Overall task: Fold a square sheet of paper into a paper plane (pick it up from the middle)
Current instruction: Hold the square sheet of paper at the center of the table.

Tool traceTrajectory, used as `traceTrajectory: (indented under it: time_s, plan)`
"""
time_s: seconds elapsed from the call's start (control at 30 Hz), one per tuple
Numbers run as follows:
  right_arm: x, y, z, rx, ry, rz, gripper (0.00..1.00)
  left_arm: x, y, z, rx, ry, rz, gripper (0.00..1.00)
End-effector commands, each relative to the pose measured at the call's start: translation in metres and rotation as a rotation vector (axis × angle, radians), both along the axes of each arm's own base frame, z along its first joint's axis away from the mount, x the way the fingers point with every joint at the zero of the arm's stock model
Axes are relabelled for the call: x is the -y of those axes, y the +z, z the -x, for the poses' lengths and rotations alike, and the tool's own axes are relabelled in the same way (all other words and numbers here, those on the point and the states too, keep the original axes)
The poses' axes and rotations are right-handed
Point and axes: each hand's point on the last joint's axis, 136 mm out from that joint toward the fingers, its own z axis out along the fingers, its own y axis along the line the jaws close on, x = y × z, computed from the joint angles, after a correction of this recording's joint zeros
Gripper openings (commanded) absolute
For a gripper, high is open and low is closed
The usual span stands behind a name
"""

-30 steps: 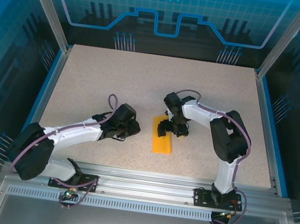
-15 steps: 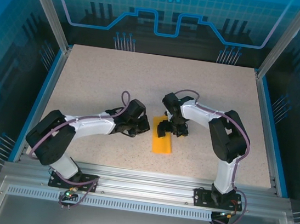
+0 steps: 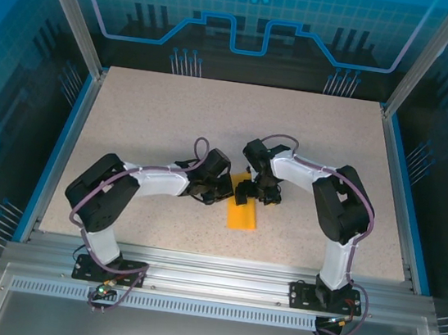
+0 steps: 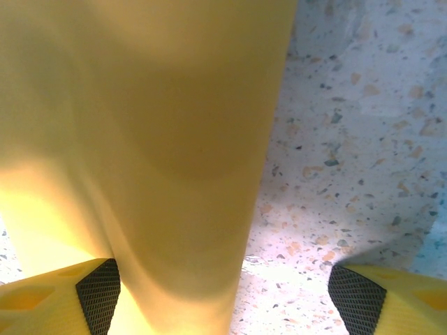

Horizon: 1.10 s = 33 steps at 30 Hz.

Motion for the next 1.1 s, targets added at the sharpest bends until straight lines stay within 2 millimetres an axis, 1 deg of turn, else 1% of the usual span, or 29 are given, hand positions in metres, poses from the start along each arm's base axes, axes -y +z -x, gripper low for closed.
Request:
traceTrajectory:
  time_s: [0.0,0.23,0.43,0.53,0.67,0.77,0.87,0.97,1.0,1.07]
  plan:
    - [0.004,-0.044,0.022,-0.106,-0.009,0.008,0.85,0.008,-0.003,0.001,-0.03,0.003,0.004,0.0]
    - [0.002,-0.043,0.022,-0.108,-0.01,0.001,0.85,0.01,-0.013,0.001,-0.054,-0.001,-0.017,0.0]
    - [0.001,-0.041,0.021,-0.105,-0.011,-0.006,0.85,0.002,-0.028,0.007,-0.092,0.0,-0.078,0.0]
    - [0.0,-0.038,0.02,-0.101,-0.012,-0.016,0.85,-0.001,-0.033,0.011,-0.103,-0.001,-0.107,0.0]
    - [-0.004,-0.029,0.017,-0.084,-0.012,-0.04,0.85,-0.007,-0.038,0.015,-0.112,-0.003,-0.142,0.0]
    - [-0.008,-0.011,0.011,-0.045,-0.02,-0.092,0.86,-0.008,-0.04,0.018,-0.114,-0.01,-0.154,0.0]
    - [-0.009,0.017,0.001,0.02,-0.038,-0.17,0.86,-0.007,-0.042,0.018,-0.114,-0.018,-0.158,0.0]
    - [-0.006,0.049,-0.007,0.091,-0.074,-0.278,0.9,-0.007,-0.044,0.018,-0.117,-0.027,-0.165,0.0]
    - [-0.004,0.059,-0.01,0.112,-0.091,-0.324,0.9,-0.006,-0.044,0.018,-0.118,-0.031,-0.167,0.0]
    - [0.0,0.071,-0.011,0.134,-0.131,-0.41,0.88,-0.007,-0.044,0.018,-0.117,-0.033,-0.17,0.0]
